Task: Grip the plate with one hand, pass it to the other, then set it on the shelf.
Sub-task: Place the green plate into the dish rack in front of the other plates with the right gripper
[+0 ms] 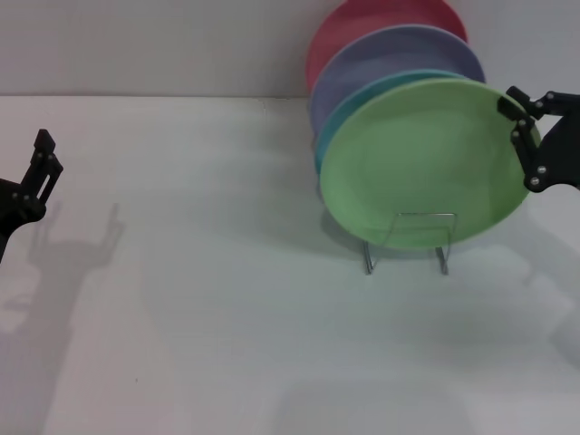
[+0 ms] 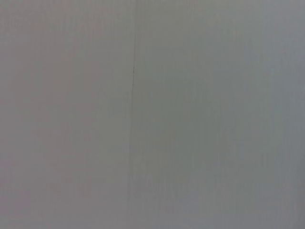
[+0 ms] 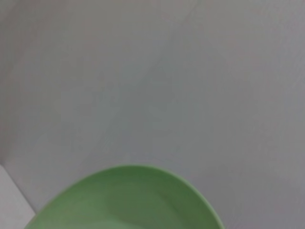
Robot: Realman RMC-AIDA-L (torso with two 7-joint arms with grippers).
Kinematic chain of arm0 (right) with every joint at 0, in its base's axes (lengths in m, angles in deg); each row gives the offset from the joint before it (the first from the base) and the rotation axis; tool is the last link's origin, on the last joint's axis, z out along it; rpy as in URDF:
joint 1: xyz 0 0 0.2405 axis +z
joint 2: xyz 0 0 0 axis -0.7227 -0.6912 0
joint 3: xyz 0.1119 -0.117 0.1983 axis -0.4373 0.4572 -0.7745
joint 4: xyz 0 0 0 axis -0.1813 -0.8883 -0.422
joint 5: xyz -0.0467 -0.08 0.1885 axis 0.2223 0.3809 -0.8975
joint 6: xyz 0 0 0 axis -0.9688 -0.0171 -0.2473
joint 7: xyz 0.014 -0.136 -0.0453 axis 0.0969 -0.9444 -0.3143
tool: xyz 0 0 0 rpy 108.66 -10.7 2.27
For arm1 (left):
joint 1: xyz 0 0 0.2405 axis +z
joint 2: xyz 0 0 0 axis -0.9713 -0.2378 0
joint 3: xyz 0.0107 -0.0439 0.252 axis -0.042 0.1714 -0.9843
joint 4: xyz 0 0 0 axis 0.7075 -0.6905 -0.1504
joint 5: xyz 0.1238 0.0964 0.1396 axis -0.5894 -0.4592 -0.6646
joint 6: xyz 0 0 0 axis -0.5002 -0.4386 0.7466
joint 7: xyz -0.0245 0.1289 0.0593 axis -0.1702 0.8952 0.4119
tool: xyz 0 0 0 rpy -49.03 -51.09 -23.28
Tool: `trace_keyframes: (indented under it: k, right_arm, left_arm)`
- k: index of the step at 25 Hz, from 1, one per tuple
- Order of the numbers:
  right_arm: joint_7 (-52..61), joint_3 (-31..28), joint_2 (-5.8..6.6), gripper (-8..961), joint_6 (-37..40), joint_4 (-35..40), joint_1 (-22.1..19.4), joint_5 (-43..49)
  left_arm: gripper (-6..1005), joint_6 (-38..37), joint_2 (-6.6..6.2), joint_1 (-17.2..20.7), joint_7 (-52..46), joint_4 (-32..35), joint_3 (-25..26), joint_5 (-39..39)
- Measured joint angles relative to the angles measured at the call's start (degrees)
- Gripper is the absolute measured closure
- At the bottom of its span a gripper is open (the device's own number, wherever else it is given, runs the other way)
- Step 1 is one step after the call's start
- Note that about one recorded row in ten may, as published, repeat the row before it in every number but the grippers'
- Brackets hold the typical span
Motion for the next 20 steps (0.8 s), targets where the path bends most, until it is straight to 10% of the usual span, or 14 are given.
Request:
trace_keyframes:
  k: [12,20]
  right_arm:
    - [0.0,0.4,0.20,905,1.3,0.5,1.6,5.2]
    - [0.0,0.1,0.07,633,1.3,0.9,1.8,5.3]
  left_arm:
    - [186,-0.5,0.00,-0.1,0.0,0.0,-0.3,0.0]
    - [186,-0.5,0.00,-0.6,0.0,0.1,-0.3,0.0]
